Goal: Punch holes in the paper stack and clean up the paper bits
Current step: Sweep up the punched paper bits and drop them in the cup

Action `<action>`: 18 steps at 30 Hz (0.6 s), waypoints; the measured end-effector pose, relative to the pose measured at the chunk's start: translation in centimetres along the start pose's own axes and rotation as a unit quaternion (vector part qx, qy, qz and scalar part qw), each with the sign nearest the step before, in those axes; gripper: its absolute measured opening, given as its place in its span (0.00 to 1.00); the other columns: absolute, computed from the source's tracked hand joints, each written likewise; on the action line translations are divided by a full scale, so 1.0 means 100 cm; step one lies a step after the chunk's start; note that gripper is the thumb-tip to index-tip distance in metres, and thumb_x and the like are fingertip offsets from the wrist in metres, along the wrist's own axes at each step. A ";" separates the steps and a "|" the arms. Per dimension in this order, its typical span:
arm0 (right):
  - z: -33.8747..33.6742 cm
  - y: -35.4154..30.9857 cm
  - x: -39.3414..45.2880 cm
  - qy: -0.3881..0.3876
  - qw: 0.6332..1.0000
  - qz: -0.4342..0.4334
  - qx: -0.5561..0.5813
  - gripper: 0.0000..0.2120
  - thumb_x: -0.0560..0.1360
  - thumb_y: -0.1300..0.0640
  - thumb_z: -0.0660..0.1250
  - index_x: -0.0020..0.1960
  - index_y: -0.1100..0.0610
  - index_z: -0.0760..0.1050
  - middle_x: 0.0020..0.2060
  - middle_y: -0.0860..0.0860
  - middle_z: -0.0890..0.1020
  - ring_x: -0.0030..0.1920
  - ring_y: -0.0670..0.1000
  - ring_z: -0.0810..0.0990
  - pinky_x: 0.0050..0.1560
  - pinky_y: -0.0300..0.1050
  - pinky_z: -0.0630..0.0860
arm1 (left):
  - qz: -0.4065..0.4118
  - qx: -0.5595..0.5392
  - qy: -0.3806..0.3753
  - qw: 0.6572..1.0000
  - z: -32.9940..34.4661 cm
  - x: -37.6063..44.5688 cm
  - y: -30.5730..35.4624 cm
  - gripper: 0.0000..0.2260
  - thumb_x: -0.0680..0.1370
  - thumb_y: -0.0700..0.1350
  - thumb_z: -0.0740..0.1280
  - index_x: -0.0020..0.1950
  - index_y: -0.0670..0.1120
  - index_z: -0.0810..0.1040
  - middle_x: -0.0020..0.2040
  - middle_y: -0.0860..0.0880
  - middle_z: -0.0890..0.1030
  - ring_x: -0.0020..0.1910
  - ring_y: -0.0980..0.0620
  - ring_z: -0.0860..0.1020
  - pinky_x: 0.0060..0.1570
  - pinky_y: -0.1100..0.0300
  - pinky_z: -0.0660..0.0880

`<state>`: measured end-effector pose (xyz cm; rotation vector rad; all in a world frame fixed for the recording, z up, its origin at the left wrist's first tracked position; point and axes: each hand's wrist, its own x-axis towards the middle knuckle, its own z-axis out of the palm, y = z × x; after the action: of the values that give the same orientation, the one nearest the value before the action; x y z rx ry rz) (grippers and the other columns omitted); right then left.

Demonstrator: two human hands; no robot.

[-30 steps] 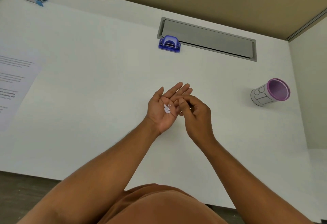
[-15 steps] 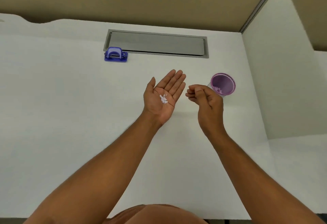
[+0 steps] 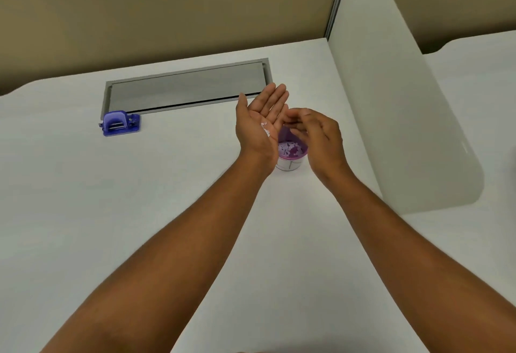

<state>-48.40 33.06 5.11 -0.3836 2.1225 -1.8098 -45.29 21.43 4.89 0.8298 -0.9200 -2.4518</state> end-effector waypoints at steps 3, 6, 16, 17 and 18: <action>-0.007 0.007 0.005 -0.003 1.000 0.010 -0.006 0.16 0.88 0.56 0.56 0.60 0.55 0.83 0.56 0.52 0.87 0.57 0.50 0.86 0.63 0.50 0.82 | 0.033 0.080 0.017 0.996 0.005 0.006 -0.012 0.30 0.90 0.57 0.48 0.76 0.37 0.76 0.73 0.39 0.81 0.73 0.43 0.79 0.80 0.46 0.69; -0.013 0.014 0.009 0.004 0.999 0.017 -0.027 0.17 0.88 0.54 0.56 0.61 0.56 0.83 0.55 0.53 0.87 0.56 0.51 0.86 0.61 0.51 0.84 | 0.063 0.158 0.010 0.985 0.007 0.011 -0.023 0.29 0.90 0.57 0.46 0.77 0.40 0.76 0.74 0.44 0.80 0.76 0.49 0.77 0.79 0.55 0.68; -0.030 0.031 0.013 -0.011 0.990 -0.089 -0.111 0.16 0.84 0.62 0.59 0.64 0.58 0.82 0.58 0.50 0.85 0.58 0.46 0.84 0.60 0.36 0.80 | 0.107 0.289 -0.125 0.943 0.012 0.007 -0.026 0.35 0.82 0.60 0.45 0.86 0.43 0.60 0.86 0.48 0.62 0.74 0.66 0.69 0.62 0.79 0.69; -0.029 0.034 0.011 -0.021 0.983 -0.124 -0.136 0.16 0.82 0.63 0.59 0.65 0.59 0.81 0.60 0.51 0.84 0.59 0.45 0.82 0.61 0.34 0.79 | 0.102 0.278 -0.125 0.947 0.013 0.007 -0.025 0.35 0.83 0.60 0.45 0.86 0.43 0.59 0.86 0.48 0.62 0.78 0.63 0.66 0.66 0.77 0.68; -0.027 0.037 0.009 -0.037 0.975 -0.155 -0.154 0.17 0.82 0.63 0.58 0.67 0.60 0.80 0.62 0.52 0.82 0.61 0.45 0.80 0.63 0.34 0.78 | 0.093 0.264 -0.124 0.952 0.013 0.007 -0.025 0.34 0.83 0.59 0.45 0.86 0.43 0.59 0.86 0.48 0.61 0.82 0.59 0.63 0.73 0.72 0.65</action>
<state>-50.30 35.72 1.81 -0.8894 2.4003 -1.5811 -47.03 23.45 3.67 0.5586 -1.7121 -2.1997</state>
